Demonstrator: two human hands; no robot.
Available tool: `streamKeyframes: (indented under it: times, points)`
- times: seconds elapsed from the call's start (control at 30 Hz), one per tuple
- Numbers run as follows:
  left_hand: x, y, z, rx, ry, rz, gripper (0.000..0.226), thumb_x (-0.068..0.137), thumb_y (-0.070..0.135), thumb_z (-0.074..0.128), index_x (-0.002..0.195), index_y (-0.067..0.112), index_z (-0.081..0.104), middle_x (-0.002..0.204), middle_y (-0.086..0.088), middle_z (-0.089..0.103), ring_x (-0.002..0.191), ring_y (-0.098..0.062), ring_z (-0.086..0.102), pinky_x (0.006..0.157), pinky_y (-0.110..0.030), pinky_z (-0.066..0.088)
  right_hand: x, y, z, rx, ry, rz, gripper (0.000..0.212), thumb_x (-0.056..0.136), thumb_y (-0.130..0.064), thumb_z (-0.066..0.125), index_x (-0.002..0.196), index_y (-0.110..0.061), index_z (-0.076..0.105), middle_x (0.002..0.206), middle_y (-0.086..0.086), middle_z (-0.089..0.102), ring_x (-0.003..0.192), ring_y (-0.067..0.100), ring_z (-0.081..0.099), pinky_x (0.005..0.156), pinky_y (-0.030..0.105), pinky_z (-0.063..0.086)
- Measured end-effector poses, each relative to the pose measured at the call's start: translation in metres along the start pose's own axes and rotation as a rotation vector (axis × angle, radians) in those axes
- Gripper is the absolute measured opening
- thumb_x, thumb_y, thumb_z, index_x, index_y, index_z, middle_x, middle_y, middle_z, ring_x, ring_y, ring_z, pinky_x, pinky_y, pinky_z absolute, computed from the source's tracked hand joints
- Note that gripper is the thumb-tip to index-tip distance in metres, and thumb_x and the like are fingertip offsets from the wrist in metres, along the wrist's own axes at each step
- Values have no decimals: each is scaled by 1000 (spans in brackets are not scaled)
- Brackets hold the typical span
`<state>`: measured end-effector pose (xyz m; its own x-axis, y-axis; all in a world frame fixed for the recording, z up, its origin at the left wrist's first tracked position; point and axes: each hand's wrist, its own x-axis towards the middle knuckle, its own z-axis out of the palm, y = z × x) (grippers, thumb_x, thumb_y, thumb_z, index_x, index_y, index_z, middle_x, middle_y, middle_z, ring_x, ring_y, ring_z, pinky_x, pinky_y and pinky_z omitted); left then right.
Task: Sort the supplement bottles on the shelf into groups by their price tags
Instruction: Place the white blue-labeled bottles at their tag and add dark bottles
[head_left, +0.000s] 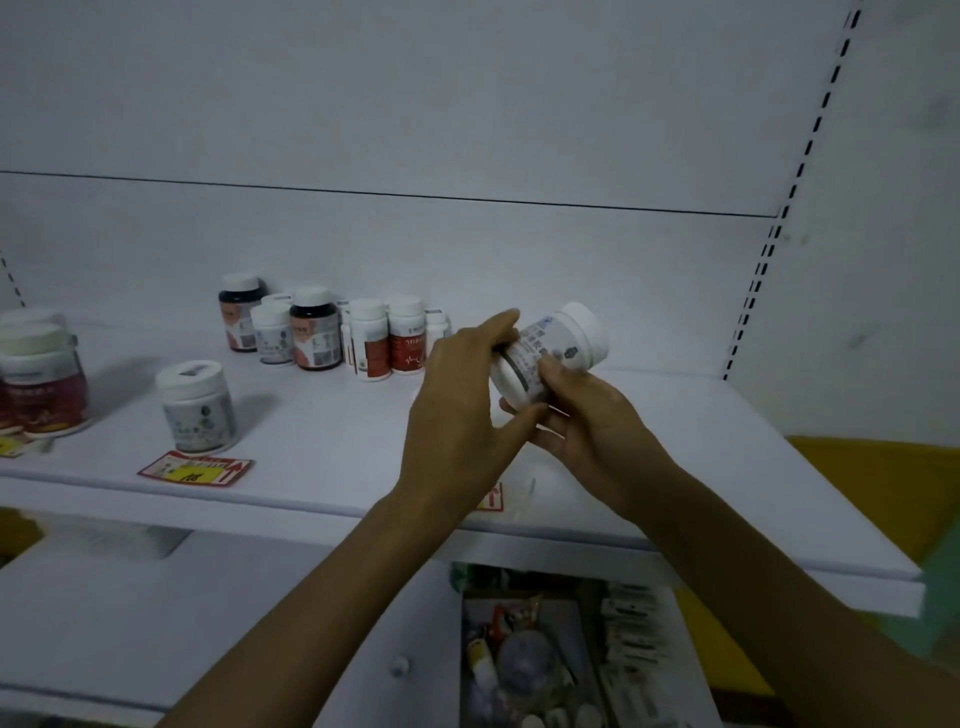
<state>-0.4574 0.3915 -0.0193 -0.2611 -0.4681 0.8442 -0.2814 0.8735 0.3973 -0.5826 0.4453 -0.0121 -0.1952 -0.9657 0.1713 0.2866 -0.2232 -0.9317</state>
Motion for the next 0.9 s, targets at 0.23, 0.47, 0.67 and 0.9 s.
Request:
streamKeyframes:
  times: [0.23, 0.47, 0.67, 0.9]
  points:
    - [-16, -6, -10, 30, 35, 47, 61, 80, 44, 61, 128, 10, 46, 130, -7, 51, 122, -14, 41, 105, -18, 31, 1, 4, -17, -183, 96, -28, 35, 86, -13, 61, 120, -10, 54, 112, 10, 68, 103, 22, 66, 86, 34, 54]
    - [-41, -60, -44, -17, -198, -502, 108, 55, 67, 71, 143, 28, 22, 148, 5, 30, 133, -15, 33, 109, -44, 34, 10, 35, -24, -573, 62, -23, 55, 80, -8, 71, 127, -18, 46, 115, 1, 63, 94, 5, 62, 67, 14, 54]
    - [-39, -73, -38, -10, -490, -619, 112, 49, 64, 71, 143, 31, 22, 146, 7, 39, 133, -16, 38, 108, -49, 35, 16, 49, -22, -666, 17, -43, 55, 80, -10, 71, 128, -16, 46, 118, 1, 61, 96, 11, 63, 72, 20, 56]
    - [-35, -74, -40, -106, -402, -643, 106, 51, 65, 63, 144, 31, 23, 148, 7, 36, 133, -15, 38, 109, -42, 34, 14, 44, -21, -598, 18, -66, 50, 81, -8, 69, 126, -15, 48, 115, -1, 62, 101, 11, 63, 74, 17, 56]
